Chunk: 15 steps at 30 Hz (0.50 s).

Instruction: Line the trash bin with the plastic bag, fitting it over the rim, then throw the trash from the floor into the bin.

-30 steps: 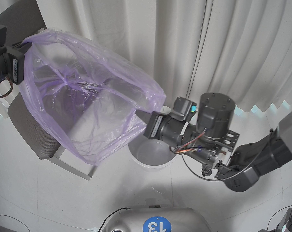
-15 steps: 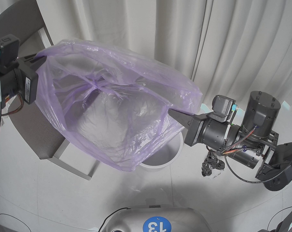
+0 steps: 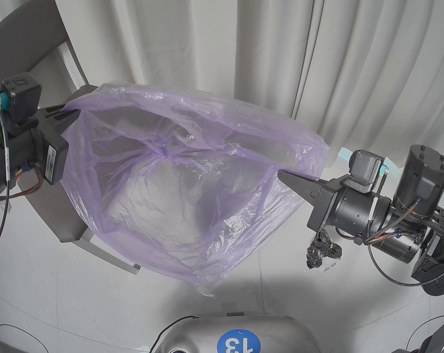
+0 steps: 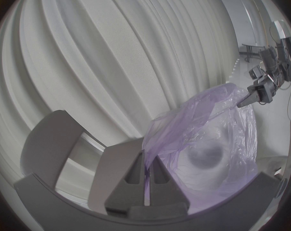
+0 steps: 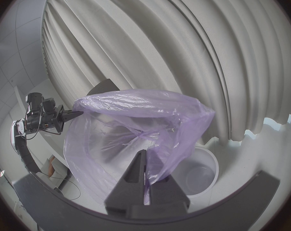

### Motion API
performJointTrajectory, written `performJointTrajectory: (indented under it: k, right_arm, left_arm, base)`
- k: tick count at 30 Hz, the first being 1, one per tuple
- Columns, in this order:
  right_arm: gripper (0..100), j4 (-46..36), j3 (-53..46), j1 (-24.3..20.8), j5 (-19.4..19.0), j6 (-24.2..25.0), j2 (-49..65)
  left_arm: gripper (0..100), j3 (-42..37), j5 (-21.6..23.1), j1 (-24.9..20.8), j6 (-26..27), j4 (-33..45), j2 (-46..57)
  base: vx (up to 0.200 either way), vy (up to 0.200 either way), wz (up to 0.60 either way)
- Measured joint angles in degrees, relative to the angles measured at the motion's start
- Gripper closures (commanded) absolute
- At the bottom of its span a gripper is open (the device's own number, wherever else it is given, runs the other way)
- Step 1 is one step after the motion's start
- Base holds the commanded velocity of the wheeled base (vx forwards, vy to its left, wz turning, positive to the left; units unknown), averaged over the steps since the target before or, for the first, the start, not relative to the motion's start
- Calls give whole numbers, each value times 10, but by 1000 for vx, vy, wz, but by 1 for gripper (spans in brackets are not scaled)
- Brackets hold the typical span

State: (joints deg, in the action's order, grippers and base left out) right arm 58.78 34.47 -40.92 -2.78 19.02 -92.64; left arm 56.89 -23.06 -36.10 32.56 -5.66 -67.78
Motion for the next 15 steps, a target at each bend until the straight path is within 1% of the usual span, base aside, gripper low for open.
performJointTrajectory:
  k: [5,9,12,15]
  right_arm:
    - [100,-9,-18,12,0,-26,12]
    - [100,-26,-23,27,-1,-34,22]
    - [100,-61,-23,42,-6,-43,34]
    - [100,-110,-25,56,-26,-62,53]
  left_arm:
    - [100,-1,41,-8,-41,-3,-13]
    - [100,-1,58,-10,-93,-7,-32]
    - [100,1,69,-14,-135,-12,-47]
    - [100,2,77,-22,-165,-32,-57]
  base:
    - [0,0,0]
    - [0,0,0]
    - [0,0,0]
    - [0,0,0]
